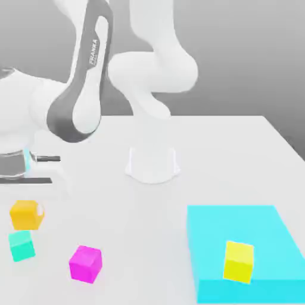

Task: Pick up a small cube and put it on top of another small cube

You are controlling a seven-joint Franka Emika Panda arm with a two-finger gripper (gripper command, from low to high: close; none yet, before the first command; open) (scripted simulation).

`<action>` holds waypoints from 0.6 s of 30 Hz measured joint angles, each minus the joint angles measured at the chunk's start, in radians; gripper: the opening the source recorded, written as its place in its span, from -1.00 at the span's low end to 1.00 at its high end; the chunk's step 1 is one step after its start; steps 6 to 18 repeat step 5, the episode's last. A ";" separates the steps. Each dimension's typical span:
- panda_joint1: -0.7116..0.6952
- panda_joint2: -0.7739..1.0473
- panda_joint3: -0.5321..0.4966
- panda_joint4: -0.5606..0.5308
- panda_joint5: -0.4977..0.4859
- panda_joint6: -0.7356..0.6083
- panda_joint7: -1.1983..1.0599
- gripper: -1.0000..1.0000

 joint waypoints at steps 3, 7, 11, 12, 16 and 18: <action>-0.042 0.071 0.048 0.011 0.074 0.053 -0.046 1.00; -0.042 0.071 0.048 0.011 0.074 0.053 -0.046 1.00; -0.042 0.071 0.048 0.011 0.074 0.053 -0.046 1.00; -0.042 0.071 0.048 0.011 0.074 0.053 -0.046 1.00; -0.042 0.071 0.048 0.011 0.074 0.053 -0.046 1.00; -0.042 0.071 0.048 0.011 0.074 0.053 -0.046 1.00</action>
